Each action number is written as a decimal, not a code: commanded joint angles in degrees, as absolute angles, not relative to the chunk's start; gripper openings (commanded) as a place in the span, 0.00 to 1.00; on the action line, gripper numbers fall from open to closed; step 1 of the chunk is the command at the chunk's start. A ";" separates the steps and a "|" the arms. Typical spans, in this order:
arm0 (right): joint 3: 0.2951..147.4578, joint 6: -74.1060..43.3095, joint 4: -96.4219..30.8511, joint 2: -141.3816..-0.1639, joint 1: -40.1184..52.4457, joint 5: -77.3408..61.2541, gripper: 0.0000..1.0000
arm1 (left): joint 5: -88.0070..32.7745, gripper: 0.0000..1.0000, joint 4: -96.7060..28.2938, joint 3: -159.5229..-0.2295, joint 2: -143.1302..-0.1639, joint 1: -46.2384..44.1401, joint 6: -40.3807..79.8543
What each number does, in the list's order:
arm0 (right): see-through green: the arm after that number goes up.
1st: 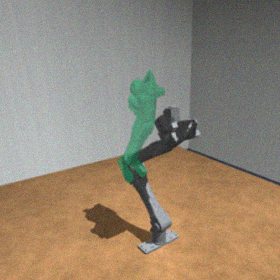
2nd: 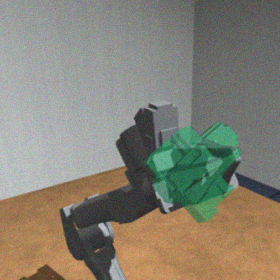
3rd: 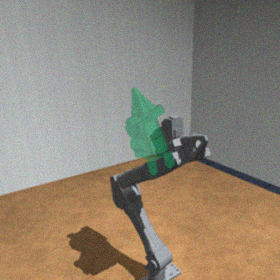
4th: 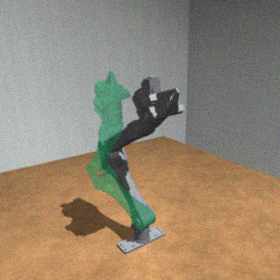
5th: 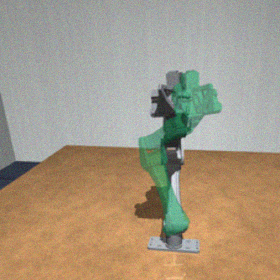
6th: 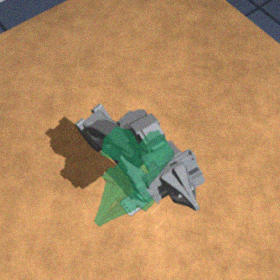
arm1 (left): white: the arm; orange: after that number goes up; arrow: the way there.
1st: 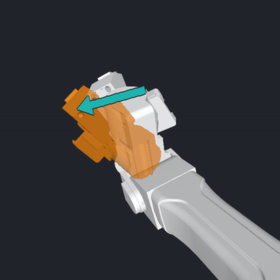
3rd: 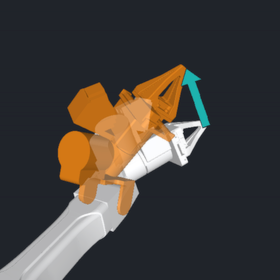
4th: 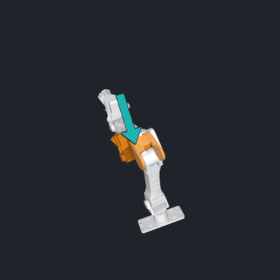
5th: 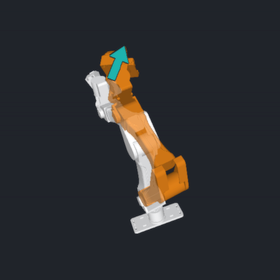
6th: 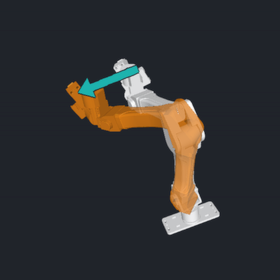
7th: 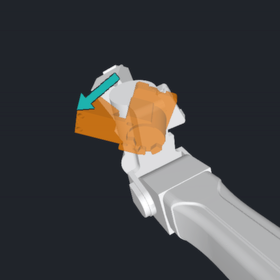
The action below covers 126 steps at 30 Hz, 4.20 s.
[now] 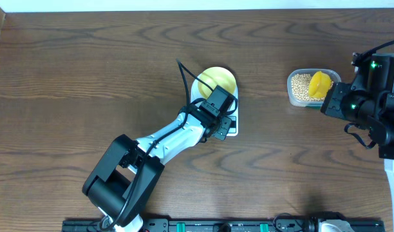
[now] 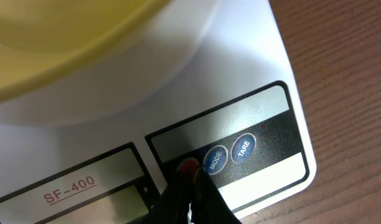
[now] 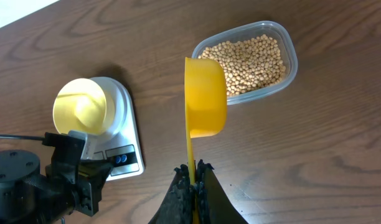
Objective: Scoop item into bowl and weigh 50g on scale
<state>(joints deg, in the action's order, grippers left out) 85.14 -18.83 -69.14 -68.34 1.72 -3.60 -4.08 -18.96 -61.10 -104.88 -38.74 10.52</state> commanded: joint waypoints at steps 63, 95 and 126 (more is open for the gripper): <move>86.13 -18.79 -70.08 -67.83 1.54 -3.38 0.01 | -8.08 0.07 -27.18 -62.65 -95.64 -38.54 11.68; 86.15 -18.13 -70.32 -67.81 1.54 -6.50 0.01 | -9.85 0.08 -48.31 -62.59 -57.98 -14.24 26.24; 86.06 -8.71 -59.09 -71.18 1.54 7.11 0.01 | 11.20 0.98 -50.11 -62.59 -65.67 -12.82 26.24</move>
